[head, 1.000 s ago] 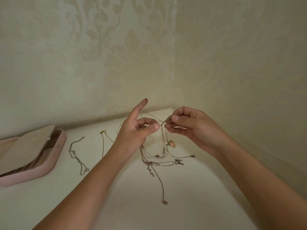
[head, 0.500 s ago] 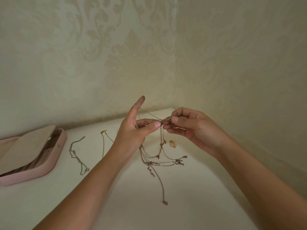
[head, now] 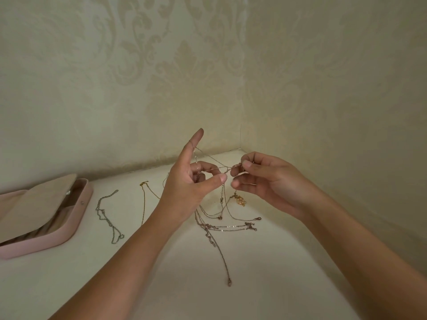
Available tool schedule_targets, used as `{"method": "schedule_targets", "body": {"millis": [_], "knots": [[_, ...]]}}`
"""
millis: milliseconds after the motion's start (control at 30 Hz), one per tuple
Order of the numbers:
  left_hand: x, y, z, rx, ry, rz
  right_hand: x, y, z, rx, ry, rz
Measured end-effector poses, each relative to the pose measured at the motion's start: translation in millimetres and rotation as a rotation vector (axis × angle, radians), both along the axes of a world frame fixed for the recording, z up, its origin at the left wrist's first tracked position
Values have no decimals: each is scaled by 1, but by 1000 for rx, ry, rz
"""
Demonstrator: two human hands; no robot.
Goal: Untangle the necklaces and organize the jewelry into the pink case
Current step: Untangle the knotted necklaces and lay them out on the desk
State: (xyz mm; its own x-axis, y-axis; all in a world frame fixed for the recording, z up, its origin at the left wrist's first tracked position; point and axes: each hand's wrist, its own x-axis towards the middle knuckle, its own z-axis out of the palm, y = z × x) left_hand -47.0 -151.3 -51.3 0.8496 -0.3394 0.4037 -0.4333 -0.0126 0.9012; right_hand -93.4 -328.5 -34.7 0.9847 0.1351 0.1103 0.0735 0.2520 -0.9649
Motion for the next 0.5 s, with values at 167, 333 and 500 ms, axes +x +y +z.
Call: {"method": "schedule_targets", "body": {"millis": [167, 333, 500], "knots": [[1, 0, -2, -16, -44, 20, -2, 1, 5, 21, 37, 6], [0, -2, -3, -17, -57, 31, -5, -6, 9, -135, 52, -30], [1, -1, -1, 2, -20, 13, -5, -5, 9, -164, 31, -72]]}}
